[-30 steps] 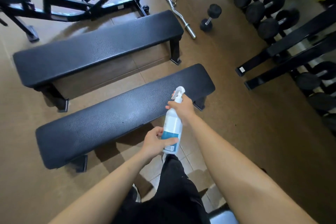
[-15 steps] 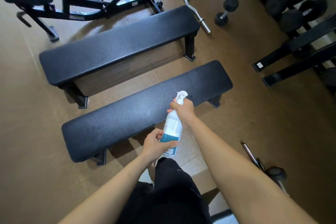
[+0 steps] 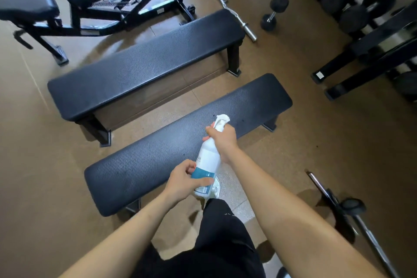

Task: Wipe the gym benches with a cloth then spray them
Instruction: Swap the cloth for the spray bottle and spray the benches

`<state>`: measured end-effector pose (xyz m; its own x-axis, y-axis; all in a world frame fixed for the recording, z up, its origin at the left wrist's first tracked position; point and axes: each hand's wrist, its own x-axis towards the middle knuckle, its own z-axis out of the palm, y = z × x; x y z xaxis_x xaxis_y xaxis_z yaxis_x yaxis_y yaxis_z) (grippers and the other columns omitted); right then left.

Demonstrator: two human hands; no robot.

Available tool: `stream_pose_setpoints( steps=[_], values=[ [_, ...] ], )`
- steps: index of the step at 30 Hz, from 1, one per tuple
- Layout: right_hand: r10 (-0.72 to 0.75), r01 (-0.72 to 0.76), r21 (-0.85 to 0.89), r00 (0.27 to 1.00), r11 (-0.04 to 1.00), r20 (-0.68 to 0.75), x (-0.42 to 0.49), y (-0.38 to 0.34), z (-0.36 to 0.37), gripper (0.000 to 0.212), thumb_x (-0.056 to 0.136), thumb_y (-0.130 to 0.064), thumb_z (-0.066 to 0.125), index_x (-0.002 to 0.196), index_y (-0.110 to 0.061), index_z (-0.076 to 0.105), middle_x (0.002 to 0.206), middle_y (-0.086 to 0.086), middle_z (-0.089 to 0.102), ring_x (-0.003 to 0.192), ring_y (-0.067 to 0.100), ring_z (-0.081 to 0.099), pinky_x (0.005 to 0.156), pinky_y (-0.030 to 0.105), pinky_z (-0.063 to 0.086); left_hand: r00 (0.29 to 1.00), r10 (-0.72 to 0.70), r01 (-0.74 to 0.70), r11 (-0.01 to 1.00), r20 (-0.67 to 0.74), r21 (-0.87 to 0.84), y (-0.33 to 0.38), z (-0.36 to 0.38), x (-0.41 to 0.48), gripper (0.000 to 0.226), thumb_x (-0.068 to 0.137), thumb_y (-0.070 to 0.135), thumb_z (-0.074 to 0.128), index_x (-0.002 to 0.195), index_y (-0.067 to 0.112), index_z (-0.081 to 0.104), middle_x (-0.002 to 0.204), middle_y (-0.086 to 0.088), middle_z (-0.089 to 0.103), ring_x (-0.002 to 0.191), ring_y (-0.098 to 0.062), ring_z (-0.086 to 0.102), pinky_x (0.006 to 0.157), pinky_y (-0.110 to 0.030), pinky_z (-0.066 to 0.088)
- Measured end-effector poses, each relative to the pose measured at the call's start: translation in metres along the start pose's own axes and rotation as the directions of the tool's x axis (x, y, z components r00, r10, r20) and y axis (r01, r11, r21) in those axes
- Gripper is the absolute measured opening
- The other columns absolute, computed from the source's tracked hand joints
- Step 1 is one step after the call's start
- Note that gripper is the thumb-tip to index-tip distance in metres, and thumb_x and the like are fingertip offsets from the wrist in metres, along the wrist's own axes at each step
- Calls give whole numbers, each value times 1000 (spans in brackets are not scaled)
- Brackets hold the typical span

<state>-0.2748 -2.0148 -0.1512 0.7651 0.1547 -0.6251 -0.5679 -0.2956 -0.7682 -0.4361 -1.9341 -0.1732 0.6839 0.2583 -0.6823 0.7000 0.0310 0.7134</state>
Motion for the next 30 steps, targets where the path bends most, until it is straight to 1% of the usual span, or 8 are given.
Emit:
stream_pose_setpoints(
  steps=[5,8,10,16,21,24,27,30],
  values=[
    [-49,57,94,995,994,-86,-48,6,38,16,92,-1,67,93,-16,62,89,4,68,69,26,70,78,43,60,990,92,-94,995,107,16,-31,-42,-15,49,65,25,98,98,7,67,86,0,72,69,-9,65,65,-21,54],
    [-55,72,45,954,996,-293,-84,15,55,8,93,-12,68,91,-12,61,80,6,68,57,16,71,64,32,59,967,138,-143,990,216,9,-43,-68,-33,49,65,28,97,102,16,67,99,-2,73,86,-15,70,77,-29,58],
    [-29,48,42,931,998,-365,-105,22,62,13,94,-18,68,97,-8,61,82,7,69,56,12,72,58,27,59,945,168,-181,983,281,19,-49,-85,-44,50,63,30,98,102,19,68,99,2,72,84,-9,69,73,-23,55],
    [-71,90,48,949,995,-307,-149,30,81,21,92,-15,71,111,-14,61,106,5,69,72,20,75,61,26,60,923,161,-194,979,350,63,-62,-108,-85,54,69,33,95,107,10,63,101,-5,70,83,-11,67,68,-21,55],
    [-6,59,98,882,993,-471,-157,38,86,15,93,-18,70,98,-7,61,92,16,73,55,14,71,55,26,58,916,160,-215,970,367,112,-62,-124,-83,60,57,46,96,102,20,66,99,-1,71,89,-18,70,75,-31,58],
    [-2,78,146,886,986,-464,-152,42,83,15,93,-18,70,97,-10,58,87,11,71,56,14,72,55,27,59,910,142,-227,956,389,184,-55,-130,-73,71,46,61,91,101,23,66,98,1,71,87,-17,69,74,-33,57],
    [-44,129,189,918,973,-395,-139,38,79,14,91,-15,71,98,-18,59,96,5,69,72,26,75,69,38,62,910,126,-228,948,394,223,-42,-128,-68,64,56,54,94,101,20,66,99,-2,71,86,-16,68,74,-32,56],
    [-1,116,234,898,965,-441,-124,34,74,13,90,-16,73,93,-15,61,88,7,70,66,26,74,68,40,62,921,102,-204,949,377,242,-31,-126,-57,56,61,44,97,100,18,67,97,-3,71,81,-15,65,74,-34,55]
  ],
)
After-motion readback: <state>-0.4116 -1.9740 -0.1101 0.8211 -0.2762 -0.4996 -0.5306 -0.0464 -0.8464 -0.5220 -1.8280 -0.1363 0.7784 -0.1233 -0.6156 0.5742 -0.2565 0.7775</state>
